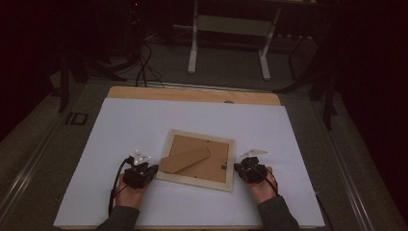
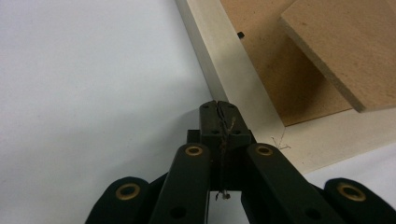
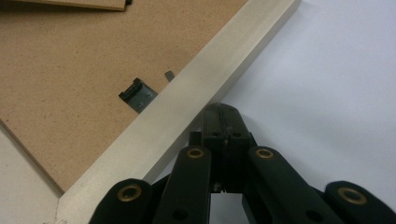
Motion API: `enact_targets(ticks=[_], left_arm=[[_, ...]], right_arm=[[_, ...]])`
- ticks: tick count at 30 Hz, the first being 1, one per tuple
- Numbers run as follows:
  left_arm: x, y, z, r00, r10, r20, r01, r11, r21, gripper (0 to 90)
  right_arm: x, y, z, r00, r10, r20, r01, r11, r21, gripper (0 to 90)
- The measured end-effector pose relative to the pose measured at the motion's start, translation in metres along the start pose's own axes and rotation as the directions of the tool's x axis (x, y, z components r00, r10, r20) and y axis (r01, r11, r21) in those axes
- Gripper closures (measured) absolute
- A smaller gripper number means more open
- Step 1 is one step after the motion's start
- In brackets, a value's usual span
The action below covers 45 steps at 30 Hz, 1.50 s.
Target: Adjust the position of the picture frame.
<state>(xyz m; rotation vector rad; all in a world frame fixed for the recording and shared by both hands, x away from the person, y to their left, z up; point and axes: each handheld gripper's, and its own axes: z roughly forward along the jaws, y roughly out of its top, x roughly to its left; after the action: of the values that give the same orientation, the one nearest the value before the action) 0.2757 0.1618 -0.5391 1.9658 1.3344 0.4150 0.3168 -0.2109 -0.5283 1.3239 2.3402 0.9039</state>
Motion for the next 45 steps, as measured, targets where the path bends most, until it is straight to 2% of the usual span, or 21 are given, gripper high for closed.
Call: enact_targets(ticks=[21, 24, 27, 36, 45], left_arm=[[0.0, 0.0, 0.0, 1.0, -0.005, -0.002, 0.005, 1.0, 0.001, 90.0], [-0.001, 0.0, 0.001, 0.9999, -0.011, -0.011, 0.011, 0.9999, -0.007, 90.0], [0.0, 0.0, 0.002, 0.9998, -0.017, -0.012, 0.017, 0.9998, -0.01, 90.0], [-0.002, 0.001, 0.003, 0.9997, -0.021, -0.012, 0.021, 0.9996, -0.02, 90.0], [0.003, 0.005, 0.008, 0.9994, -0.035, -0.001, 0.035, 0.999, -0.029, 90.0]], right_arm=[[-0.002, 0.002, 0.001, 0.9998, 0.015, -0.013, -0.015, 1.0, 0.009, 90.0], [-0.003, 0.005, 0.003, 1.0, -0.002, -0.008, 0.002, 1.0, 0.009, 90.0], [-0.003, 0.008, 0.005, 1.0, 0.0, -0.003, 0.0, 1.0, 0.01, 90.0], [-0.01, 0.011, 0.009, 0.9987, 0.041, -0.028, -0.041, 0.999, 0.0, 90.0], [-0.011, 0.018, 0.015, 0.999, 0.044, -0.01, -0.044, 0.999, -0.001, 90.0]])
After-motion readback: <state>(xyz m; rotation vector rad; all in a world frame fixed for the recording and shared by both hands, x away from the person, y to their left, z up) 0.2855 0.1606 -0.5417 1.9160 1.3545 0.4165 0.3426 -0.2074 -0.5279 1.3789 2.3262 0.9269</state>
